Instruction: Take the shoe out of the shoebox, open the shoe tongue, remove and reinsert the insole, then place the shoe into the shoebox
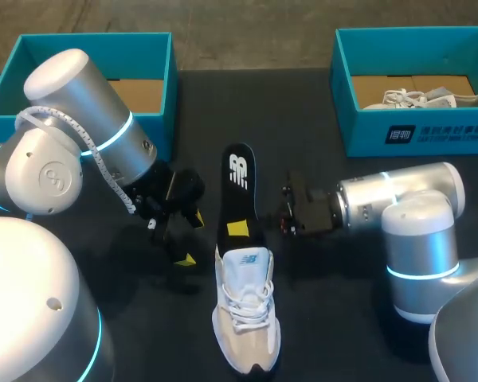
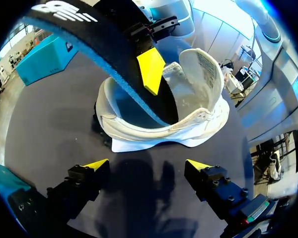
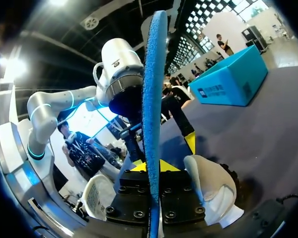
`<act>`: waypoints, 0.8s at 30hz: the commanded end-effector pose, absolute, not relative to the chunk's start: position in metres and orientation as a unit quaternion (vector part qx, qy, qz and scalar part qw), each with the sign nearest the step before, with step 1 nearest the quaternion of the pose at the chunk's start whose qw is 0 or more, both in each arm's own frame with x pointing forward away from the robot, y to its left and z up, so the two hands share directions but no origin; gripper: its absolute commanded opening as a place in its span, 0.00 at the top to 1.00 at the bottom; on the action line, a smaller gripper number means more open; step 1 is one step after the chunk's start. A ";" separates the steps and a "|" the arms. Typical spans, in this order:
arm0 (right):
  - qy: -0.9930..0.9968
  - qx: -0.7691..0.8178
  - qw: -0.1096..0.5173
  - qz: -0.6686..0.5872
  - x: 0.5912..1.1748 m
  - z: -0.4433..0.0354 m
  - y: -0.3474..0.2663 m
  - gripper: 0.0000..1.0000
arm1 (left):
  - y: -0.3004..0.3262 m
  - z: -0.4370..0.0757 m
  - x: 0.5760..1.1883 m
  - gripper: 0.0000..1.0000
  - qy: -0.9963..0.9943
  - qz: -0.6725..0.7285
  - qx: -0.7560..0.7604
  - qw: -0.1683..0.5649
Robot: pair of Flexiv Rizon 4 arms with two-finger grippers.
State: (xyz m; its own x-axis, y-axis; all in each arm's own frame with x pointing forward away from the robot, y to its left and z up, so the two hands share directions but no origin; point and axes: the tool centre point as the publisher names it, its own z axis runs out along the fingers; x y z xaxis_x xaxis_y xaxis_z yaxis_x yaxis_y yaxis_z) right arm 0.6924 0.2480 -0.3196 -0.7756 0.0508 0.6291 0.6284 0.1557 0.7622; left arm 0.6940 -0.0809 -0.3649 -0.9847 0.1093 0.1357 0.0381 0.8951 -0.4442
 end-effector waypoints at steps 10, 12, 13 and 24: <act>-0.721 -0.252 0.251 -0.595 0.684 -0.333 0.250 1.00 | -0.080 -0.365 0.693 0.00 -0.970 0.226 -0.038 0.078; -0.721 -0.253 0.251 -0.594 0.681 -0.335 0.250 1.00 | -0.080 -0.365 0.693 0.00 -0.970 0.226 -0.038 0.078; -0.721 -0.253 0.251 -0.594 0.678 -0.337 0.251 1.00 | -0.080 -0.365 0.693 0.00 -0.970 0.226 -0.038 0.078; -0.722 -0.272 0.269 -0.576 0.666 -0.352 0.251 1.00 | -0.080 -0.365 0.693 0.00 -0.970 0.226 -0.038 0.078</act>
